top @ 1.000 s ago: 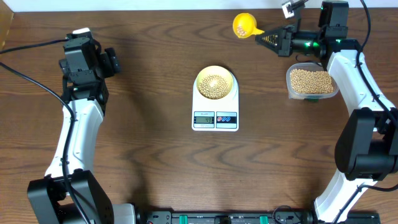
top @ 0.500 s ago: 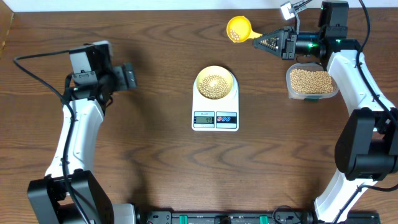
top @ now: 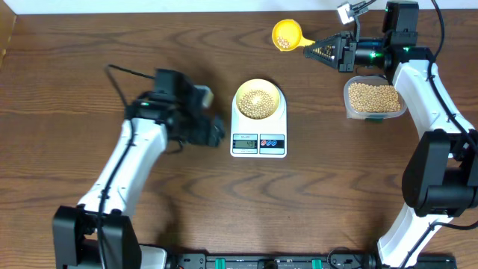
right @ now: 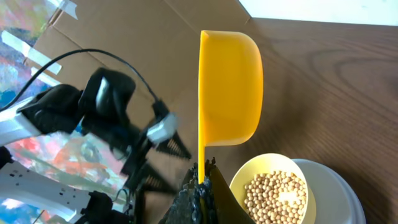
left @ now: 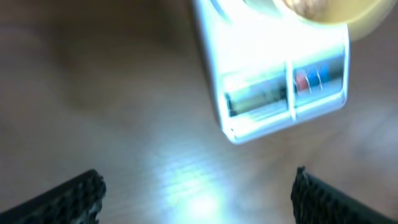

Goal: Scoop item into bowl and weigh 50g on scale

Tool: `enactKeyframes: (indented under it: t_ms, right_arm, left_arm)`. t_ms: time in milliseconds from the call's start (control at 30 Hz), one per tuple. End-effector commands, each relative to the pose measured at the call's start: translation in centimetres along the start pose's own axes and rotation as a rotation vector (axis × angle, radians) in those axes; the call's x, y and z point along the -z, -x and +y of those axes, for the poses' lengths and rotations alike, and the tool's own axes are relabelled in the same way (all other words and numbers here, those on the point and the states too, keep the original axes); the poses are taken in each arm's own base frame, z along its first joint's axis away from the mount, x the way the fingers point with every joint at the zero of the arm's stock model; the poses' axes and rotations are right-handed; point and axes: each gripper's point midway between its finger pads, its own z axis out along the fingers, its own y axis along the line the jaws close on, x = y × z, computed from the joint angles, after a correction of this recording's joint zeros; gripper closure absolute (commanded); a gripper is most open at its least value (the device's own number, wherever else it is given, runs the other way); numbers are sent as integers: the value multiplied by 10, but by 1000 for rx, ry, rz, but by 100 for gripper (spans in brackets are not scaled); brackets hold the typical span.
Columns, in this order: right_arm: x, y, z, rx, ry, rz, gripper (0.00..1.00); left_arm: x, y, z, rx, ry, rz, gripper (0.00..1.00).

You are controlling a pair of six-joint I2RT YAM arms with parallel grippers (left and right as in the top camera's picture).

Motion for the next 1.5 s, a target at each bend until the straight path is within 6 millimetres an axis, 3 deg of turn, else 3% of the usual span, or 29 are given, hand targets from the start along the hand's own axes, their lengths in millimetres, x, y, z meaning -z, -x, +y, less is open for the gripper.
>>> enactKeyframes:
  t_ms: [0, 167, 367, 533, 633, 800, 933, 1033, 1267, 1467]
  right_arm:
    - [2, 6, 3, 37, -7, -5, 99]
    - [2, 5, 2, 33, -14, -4, 99]
    - [4, 3, -5, 4, -51, -2, 99]
    - [3, -3, -16, -40, -121, 11, 99]
    - [-1, -4, -12, -19, -96, 17, 99]
    - [-6, -5, -9, -14, -83, 24, 99]
    - [-6, -6, -12, -13, -104, 26, 99]
    - [-6, -6, -15, -14, -118, 27, 99]
    - [-5, -6, -24, -13, -174, 29, 99]
    - [-1, -7, -40, -8, -271, 33, 99]
  left_arm:
    - [-7, -10, -15, -103, 28, 57, 2]
    - [-12, -13, -33, -132, 17, 67, 2]
    - [-16, -33, -51, -261, -22, 148, 2]
    - [-21, -55, -74, -499, -60, 219, 2]
    - [-28, -65, -78, -644, -40, 248, 2]
    - [-35, -60, -40, -679, 198, 262, 2]
    - [-34, -31, -21, -476, 260, 137, 2]
    - [-27, 0, 9, -250, 294, 2, 2]
    - [18, 59, 110, 121, 351, -319, 2]
    - [74, 80, 195, 258, 478, -547, 2]
